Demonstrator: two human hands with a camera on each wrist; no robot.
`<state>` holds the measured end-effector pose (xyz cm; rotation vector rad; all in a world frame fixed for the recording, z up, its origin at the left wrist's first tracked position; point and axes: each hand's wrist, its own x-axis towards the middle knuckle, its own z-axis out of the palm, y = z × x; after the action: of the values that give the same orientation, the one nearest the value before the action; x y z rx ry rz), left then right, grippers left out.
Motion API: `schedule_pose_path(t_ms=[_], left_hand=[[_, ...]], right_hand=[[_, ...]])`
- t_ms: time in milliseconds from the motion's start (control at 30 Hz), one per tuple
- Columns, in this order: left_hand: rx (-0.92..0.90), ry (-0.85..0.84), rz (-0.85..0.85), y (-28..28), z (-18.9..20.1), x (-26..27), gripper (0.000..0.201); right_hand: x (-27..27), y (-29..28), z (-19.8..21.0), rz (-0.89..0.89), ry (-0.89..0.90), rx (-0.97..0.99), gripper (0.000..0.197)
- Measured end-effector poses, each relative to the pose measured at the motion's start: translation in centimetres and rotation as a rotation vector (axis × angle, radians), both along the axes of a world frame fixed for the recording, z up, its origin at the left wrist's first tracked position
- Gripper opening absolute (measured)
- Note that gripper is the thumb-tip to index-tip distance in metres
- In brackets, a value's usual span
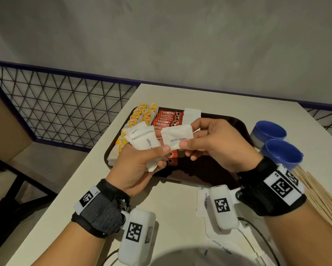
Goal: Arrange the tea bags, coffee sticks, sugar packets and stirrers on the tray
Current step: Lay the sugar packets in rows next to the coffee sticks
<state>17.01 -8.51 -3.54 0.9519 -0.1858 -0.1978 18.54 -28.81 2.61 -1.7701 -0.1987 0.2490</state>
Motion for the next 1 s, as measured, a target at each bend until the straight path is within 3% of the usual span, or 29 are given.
schedule_pose_path(t_ms=[200,400,600,800,1000], left_hand=[[0.051,0.091,0.113,-0.1,0.1,-0.2,0.028],[0.083,0.125,0.162,0.0,0.2,-0.1,0.021],[0.038,0.197,0.154,0.0,0.5,-0.1,0.016],[0.010,0.239,0.156,0.1,1.0,-0.2,0.020],[0.013,0.248,0.159,0.2,1.3,-0.3,0.023]], right_hand=[[0.1,0.3,-0.7,-0.061,-0.062,-0.017,0.024],[0.2,0.1,-1.1,-0.127,-0.188,-0.129,0.013],[0.8,-1.3,-0.1,-0.243,-0.219,-0.050,0.012],[5.3,-3.0,-0.9,-0.188,-0.027,-0.384,0.017],[8.0,-2.7,-1.6,-0.060,0.138,-0.454,0.021]])
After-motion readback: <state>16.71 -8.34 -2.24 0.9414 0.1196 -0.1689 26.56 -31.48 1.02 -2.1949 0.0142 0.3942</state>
